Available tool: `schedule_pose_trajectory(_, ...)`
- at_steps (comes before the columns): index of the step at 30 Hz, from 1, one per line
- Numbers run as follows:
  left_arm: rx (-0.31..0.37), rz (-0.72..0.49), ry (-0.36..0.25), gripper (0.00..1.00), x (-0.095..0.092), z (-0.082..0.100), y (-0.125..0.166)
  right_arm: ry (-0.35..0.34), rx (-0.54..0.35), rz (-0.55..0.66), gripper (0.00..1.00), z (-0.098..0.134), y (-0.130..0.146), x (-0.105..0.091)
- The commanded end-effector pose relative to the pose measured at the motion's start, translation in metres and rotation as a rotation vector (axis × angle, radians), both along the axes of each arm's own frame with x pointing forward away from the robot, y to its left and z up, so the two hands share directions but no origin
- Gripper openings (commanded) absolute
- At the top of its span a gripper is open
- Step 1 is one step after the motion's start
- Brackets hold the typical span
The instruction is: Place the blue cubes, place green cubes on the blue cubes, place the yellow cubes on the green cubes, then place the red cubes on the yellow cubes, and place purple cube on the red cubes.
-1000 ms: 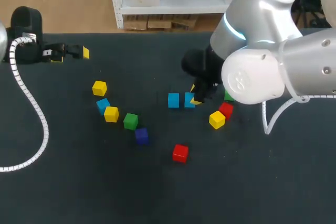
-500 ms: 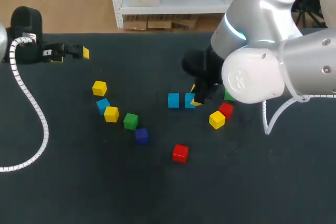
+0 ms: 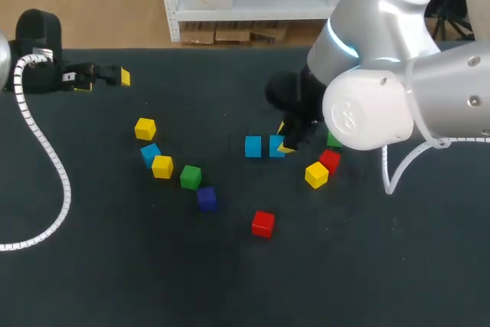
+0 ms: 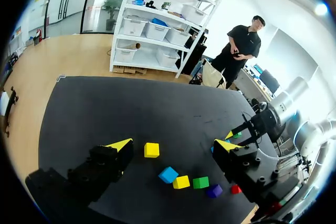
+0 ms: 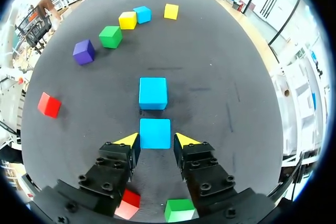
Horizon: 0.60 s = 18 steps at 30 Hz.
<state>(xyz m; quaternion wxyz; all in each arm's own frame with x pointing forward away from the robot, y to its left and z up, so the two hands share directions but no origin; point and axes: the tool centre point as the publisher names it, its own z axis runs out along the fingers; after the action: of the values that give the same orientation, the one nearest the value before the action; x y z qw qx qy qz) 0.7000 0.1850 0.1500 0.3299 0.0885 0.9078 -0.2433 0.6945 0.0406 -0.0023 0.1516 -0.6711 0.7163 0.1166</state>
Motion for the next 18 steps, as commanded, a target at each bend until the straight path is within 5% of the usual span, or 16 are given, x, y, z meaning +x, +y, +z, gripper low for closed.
schedule_pose_trajectory(1, 0.0, 0.0, 0.0, 1.0, 0.0, 0.0, 0.0, 0.004, 0.001, 0.004, 0.42, -0.0002, 0.0013, 0.0027)
schedule_pose_trajectory(10, 0.0, 0.0, 0.0, 1.0, 0.0, 0.0, 0.0, 0.012, -0.001, 0.013, 0.48, 0.0011, 0.0013, -0.0002)
schedule_pose_trajectory(14, 0.0, 0.0, 0.0, 1.0, 0.0, 0.0, 0.0, 0.016, -0.004, 0.015, 0.99, 0.003, 0.0003, -0.0023)
schedule_pose_trajectory(18, 0.0, 0.0, 0.0, 1.0, 0.0, 0.0, 0.0, 0.017, -0.002, 0.004, 1.0, 0.0078, -0.0047, -0.004)
